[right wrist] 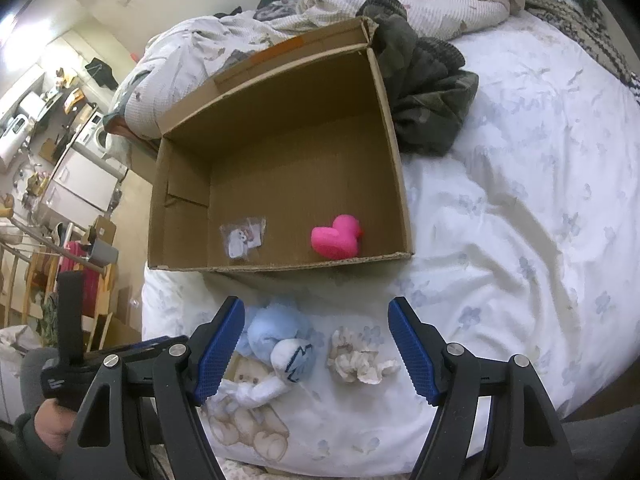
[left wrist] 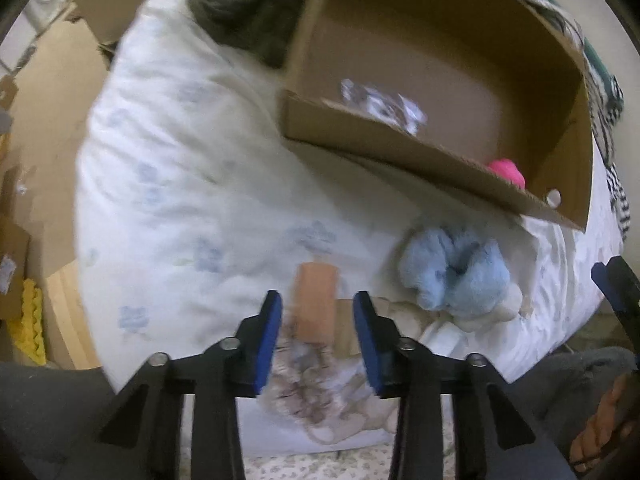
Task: Organize soft objects
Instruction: 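Lower the left tool and grasp the tan cylinder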
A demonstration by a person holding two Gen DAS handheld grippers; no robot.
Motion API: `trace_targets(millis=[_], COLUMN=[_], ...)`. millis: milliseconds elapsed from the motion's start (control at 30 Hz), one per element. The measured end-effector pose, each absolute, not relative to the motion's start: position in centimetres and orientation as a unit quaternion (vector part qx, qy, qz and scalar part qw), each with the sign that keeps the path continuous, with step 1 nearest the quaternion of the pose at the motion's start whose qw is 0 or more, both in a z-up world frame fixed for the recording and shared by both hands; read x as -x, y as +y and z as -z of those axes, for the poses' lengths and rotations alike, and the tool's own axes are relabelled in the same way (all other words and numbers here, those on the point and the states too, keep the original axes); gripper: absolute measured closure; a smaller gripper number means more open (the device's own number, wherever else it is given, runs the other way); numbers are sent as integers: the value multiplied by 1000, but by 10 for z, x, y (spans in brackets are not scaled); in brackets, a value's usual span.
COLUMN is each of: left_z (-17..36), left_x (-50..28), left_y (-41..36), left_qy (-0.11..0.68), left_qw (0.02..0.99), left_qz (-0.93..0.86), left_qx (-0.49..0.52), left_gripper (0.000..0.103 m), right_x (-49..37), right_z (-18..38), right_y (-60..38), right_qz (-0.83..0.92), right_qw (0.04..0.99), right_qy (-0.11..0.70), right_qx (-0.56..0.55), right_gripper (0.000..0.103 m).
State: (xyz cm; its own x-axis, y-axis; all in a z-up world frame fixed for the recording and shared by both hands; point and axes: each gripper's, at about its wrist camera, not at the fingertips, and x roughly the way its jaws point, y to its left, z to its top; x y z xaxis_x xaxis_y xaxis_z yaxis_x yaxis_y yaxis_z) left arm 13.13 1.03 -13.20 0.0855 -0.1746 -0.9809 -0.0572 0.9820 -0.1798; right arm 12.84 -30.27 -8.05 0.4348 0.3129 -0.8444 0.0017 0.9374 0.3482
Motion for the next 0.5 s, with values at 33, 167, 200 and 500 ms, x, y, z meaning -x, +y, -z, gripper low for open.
trace_targets(millis=[33,167,200,500], left_z=[136,152,155,159], left_x=[-133,-142,-143,-150], left_y=[6,-3,-4,-14], left_qy=[677,692,695,695], left_qw=[730,718,715,717], left_qz=[43,40,39,34], left_qx=[78,59,59,48], left_gripper=[71,72,73,97], right_x=[-129,-134,-135,-147], right_z=[82,89,91,106], right_y=[-303,-305,-305,-302], right_qz=[-93,-90,-90,-87], right_qw=[832,824,822,807], right_qy=[526,537,539,562], right_qx=[-151,-158,-160,-156], right_gripper=[25,25,25,25])
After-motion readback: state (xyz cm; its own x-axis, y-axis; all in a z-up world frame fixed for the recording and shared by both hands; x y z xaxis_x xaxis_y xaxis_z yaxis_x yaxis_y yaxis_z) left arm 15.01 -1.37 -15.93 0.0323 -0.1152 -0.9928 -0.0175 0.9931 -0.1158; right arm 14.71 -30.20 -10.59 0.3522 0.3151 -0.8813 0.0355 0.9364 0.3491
